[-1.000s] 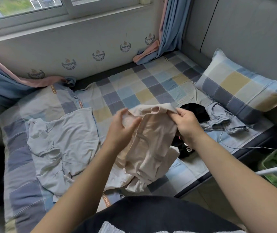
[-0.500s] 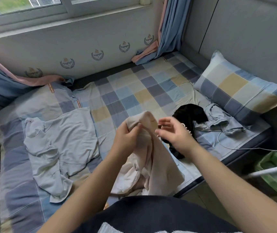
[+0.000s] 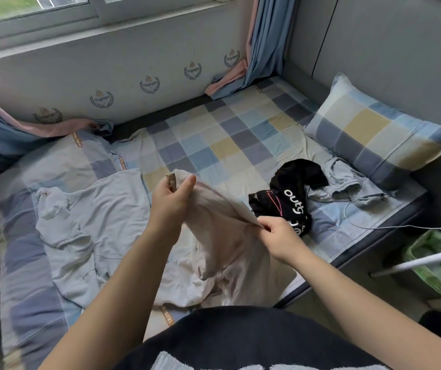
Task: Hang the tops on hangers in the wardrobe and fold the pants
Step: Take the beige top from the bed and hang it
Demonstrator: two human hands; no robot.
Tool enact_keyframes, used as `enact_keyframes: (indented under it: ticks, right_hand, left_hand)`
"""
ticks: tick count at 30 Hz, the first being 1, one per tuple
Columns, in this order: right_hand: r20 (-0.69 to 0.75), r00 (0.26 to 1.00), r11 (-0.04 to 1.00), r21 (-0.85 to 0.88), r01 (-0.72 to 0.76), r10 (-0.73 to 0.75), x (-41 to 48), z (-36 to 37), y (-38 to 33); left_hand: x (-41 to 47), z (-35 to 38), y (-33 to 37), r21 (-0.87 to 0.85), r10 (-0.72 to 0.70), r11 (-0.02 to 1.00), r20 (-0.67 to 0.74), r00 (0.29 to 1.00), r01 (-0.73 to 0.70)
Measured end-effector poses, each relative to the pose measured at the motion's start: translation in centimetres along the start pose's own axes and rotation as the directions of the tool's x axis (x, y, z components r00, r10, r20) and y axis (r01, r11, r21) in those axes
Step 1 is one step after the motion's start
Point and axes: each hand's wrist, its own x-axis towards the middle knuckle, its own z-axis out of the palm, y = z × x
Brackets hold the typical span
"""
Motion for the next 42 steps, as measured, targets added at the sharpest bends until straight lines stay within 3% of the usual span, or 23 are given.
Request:
enact_keyframes:
  ticks: [3, 5, 7, 9, 11, 13, 16, 17, 21, 23, 26, 29, 31, 34, 36, 39, 40, 42]
  right_hand:
    - [-0.032, 0.999, 0.964, 0.265, -0.017, 0.026, 0.2, -0.5, -1.7]
    - [-0.056, 0.997, 0.923, 0.385, -0.031, 0.057, 0.4, -1.1, -3.5]
    - [-0.072, 0.994, 0.882, 0.470, -0.041, 0.085, 0.6, -1.7, -5.4]
    - [-0.079, 0.990, 0.831, 0.554, -0.054, 0.117, 0.7, -2.3, -7.1]
    - [-0.050, 0.991, 0.750, 0.659, -0.062, 0.126, 1.0, -2.8, -8.6]
    - [-0.031, 0.990, 0.657, 0.751, -0.066, 0.134, 1.3, -3.4, -10.0]
    - [-0.055, 0.989, 0.514, 0.858, -0.022, 0.134, 1.9, -3.9, -10.9]
    - [-0.071, 0.990, 0.522, 0.853, -0.005, 0.125, 2.0, -4.0, -10.8]
    - [-0.191, 0.973, 0.848, 0.530, -0.011, 0.132, 0.9, -3.9, -8.1]
    - [-0.182, 0.980, 0.918, 0.396, -0.004, 0.082, -0.2, -3.2, -6.5]
    - [-0.034, 0.998, 0.973, 0.226, -0.048, 0.057, -1.9, -0.8, -3.6]
    - [0.093, 0.977, 0.973, -0.151, -0.176, 0.191, -3.1, 2.2, -1.2]
    - [0.103, 0.950, 0.932, -0.249, -0.263, 0.296, -3.3, 3.8, -0.1]
    - [0.004, 0.977, 0.924, -0.323, -0.202, 0.215, -2.3, 4.0, 0.8]
    - [-0.087, 0.987, 0.916, -0.370, -0.156, 0.133, -1.6, 2.6, 1.2]
    - [-0.252, 0.966, 0.904, -0.397, -0.162, 0.063, -0.3, -0.5, 1.0]
    - [-0.300, 0.953, 0.913, -0.378, -0.155, 0.037, 0.2, -1.7, 0.6]
    - [-0.352, 0.935, 0.939, -0.333, -0.081, -0.044, 1.3, -3.9, -0.7]
  left_hand:
    - [-0.3, -0.2, -0.4, 0.169, 0.078, 0.982, 0.047, 0.996, -0.084]
    - [-1.4, 0.1, -0.8, 0.336, 0.214, 0.917, 0.043, 0.976, -0.216]
    - [-2.8, 0.7, -1.4, 0.397, 0.271, 0.859, 0.182, 0.945, -0.323]
    - [-4.2, 1.6, -2.3, 0.459, 0.149, 0.821, 0.402, 0.903, -0.340]
    - [-5.3, 2.7, -3.7, 0.533, -0.014, 0.781, 0.534, 0.845, -0.324]
    - [-5.8, 3.8, -5.3, 0.617, -0.082, 0.719, 0.533, 0.842, -0.320]
    - [-5.6, 4.6, -6.4, 0.616, 0.005, 0.727, 0.439, 0.898, -0.305]
    - [-5.3, 4.5, -6.5, 0.603, 0.030, 0.742, 0.406, 0.914, -0.292]
    - [-3.9, 3.4, -5.7, 0.519, 0.055, 0.841, 0.203, 0.978, -0.155]
    - [-3.4, 3.1, -4.9, 0.416, 0.013, 0.908, 0.091, 0.996, -0.050]
    - [-3.1, 3.3, -3.9, 0.068, -0.195, 0.979, 0.009, 0.981, 0.194]
    - [-3.1, 4.0, -3.1, -0.231, -0.318, 0.919, 0.041, 0.947, 0.319]
    - [-3.1, 4.5, -2.5, -0.346, -0.355, 0.866, 0.080, 0.931, 0.360]
    - [-3.1, 4.7, -1.6, -0.429, -0.364, 0.821, 0.117, 0.924, 0.378]
    - [-2.7, 4.1, -1.6, -0.323, -0.321, 0.893, 0.033, 0.947, 0.314]
    - [-1.9, 2.1, -2.1, 0.063, -0.098, 0.992, -0.113, 0.989, 0.105]
    - [-1.7, 1.5, -2.6, 0.239, -0.002, 0.970, -0.139, 0.990, 0.036]
    - [-1.9, 0.7, -3.5, 0.605, 0.193, 0.795, -0.188, 0.963, -0.042]
